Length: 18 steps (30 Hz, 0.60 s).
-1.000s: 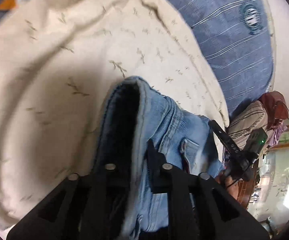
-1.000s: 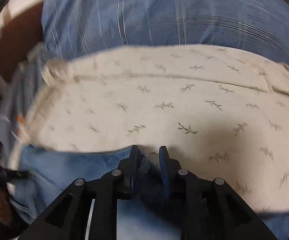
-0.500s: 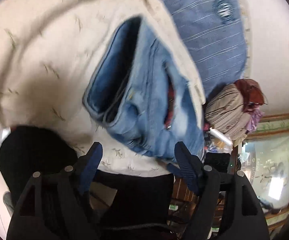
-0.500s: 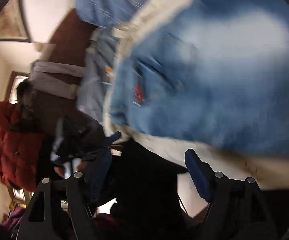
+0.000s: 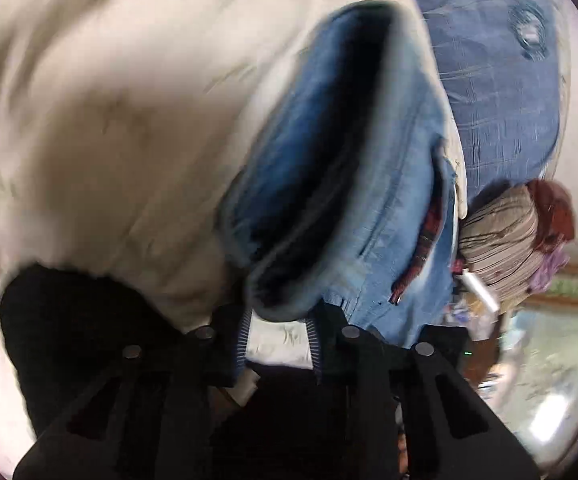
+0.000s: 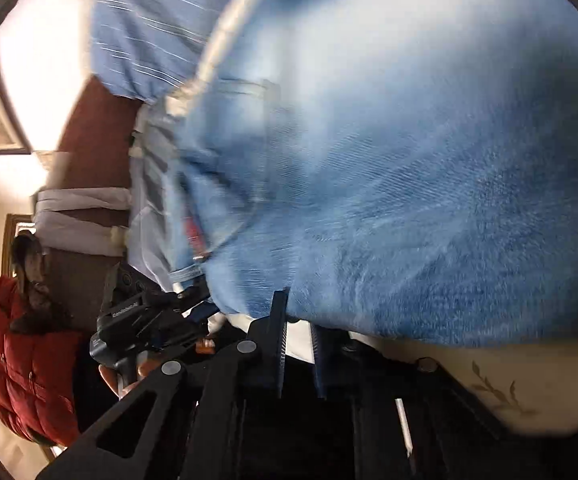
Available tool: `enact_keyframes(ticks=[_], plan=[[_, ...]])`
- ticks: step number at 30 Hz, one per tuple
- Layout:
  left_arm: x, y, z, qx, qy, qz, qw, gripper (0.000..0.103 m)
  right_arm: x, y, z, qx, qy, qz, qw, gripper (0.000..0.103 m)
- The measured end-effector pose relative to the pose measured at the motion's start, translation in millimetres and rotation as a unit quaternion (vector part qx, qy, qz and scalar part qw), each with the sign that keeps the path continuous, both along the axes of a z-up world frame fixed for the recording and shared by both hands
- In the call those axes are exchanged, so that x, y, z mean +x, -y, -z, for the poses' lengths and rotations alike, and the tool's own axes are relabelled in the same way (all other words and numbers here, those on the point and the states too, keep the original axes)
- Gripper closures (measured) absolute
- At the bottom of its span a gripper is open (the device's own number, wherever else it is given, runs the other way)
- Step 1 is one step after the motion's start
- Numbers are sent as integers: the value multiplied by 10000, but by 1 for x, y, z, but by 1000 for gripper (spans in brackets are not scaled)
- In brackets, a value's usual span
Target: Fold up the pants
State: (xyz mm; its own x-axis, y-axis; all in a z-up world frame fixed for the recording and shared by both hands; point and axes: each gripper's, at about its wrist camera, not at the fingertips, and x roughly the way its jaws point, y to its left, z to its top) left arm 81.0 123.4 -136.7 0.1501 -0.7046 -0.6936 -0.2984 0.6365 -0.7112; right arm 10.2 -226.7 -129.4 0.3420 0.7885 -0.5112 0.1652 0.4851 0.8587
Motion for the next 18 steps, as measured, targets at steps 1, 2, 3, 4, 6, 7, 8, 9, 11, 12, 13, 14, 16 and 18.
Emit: enact_keyframes(ticks=[1,2,3,4,6,7,8,9,11,12,13,14,16,18], plan=[[-4,-4,-5,-10,80,32,10000,76,-3,8,-7,119,87,75,9999,89],[-7,-6,-12,56,230,96,9997,72,-8,20,-16,176,236,186,9994,87],[-14,-8,-28,274,578,269,9976,69,-13,36,-24,185,380,339,9985,82],[-19,-9,-39,445,795,389,9951,62,-22,61,-34,166,568,637,9962,75],[-32,-9,-68,913,1347,776,9836,51,-42,113,-45,-16,782,1469,9861,63],[-36,-8,-76,1009,1478,868,9800,44,-58,142,-48,-182,834,2000,9761,54],[-42,-6,-88,1134,1650,994,9747,40,-79,177,-48,-362,873,2639,9599,49],[-44,-2,-97,1217,1759,1094,9707,40,-98,204,-46,-455,851,3134,9447,49],[-41,11,-112,1323,1921,1283,9639,40,-131,252,-36,-451,725,3965,9141,49],[-37,22,-119,1392,1984,1379,9603,39,-146,272,-28,-406,662,4303,8993,48],[-32,32,-124,1454,2041,1493,9565,38,-158,289,-20,-394,568,4551,8878,46],[-26,48,-129,1523,2096,1652,9516,36,-167,303,-10,-368,448,4744,8784,45],[-8,84,-135,1618,2106,2022,9426,36,-172,318,8,-123,302,4863,8732,44],[10,136,-138,1688,2072,2551,9292,36,-170,328,23,88,298,4927,8697,44]])
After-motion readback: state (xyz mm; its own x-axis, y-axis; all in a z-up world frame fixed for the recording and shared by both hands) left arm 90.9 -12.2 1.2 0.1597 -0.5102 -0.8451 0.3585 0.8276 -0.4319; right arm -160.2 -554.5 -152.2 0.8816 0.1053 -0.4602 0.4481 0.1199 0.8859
